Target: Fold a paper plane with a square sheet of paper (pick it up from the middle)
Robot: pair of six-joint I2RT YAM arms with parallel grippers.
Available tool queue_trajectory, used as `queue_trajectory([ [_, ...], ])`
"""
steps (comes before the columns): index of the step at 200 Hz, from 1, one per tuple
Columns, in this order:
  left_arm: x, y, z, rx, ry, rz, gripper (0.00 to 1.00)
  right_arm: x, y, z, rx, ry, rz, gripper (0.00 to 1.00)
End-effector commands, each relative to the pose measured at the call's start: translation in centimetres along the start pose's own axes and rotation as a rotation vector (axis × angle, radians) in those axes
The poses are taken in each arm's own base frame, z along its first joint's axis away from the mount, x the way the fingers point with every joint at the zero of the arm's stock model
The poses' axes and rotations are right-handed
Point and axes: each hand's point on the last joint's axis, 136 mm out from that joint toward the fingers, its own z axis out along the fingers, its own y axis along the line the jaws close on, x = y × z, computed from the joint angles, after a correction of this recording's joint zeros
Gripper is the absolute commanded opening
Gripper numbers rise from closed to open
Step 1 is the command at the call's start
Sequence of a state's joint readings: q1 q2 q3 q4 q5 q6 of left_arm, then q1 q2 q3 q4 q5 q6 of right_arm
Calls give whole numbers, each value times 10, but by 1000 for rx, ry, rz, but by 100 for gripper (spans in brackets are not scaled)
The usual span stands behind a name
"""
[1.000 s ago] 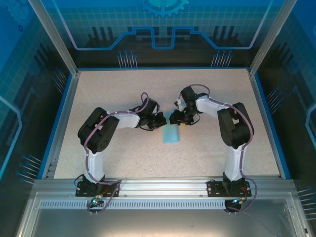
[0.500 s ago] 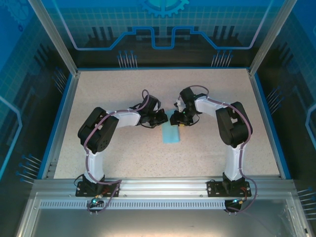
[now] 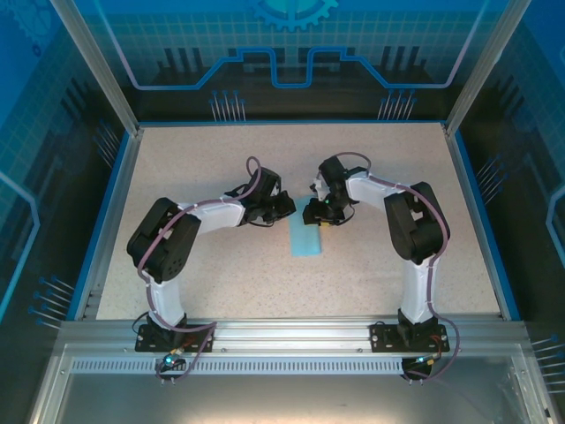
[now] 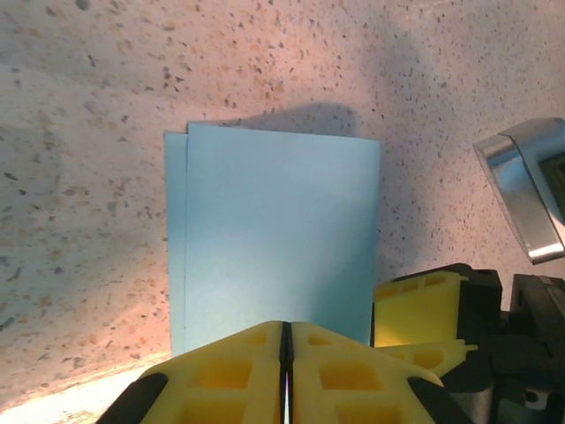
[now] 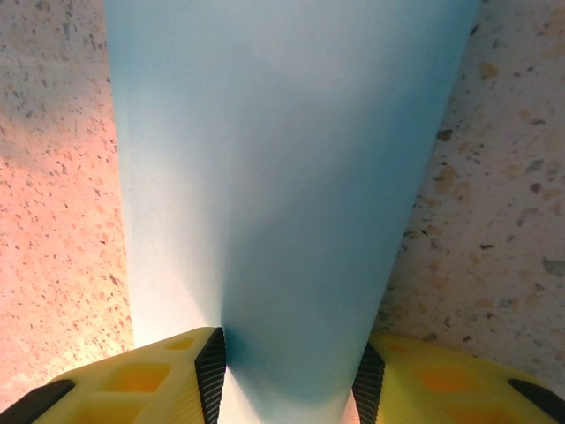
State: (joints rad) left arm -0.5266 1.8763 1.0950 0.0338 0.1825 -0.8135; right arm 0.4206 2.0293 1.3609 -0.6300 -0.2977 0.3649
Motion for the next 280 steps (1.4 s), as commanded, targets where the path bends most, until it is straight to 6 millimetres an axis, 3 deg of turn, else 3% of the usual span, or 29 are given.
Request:
queue_trajectory([
  [1, 0, 2, -6, -18, -27, -3, 13, 17, -19, 24, 93, 77, 1, 46],
  [280, 7, 7, 3, -23, 22, -14, 12, 21, -30, 42, 164, 129, -43, 48],
])
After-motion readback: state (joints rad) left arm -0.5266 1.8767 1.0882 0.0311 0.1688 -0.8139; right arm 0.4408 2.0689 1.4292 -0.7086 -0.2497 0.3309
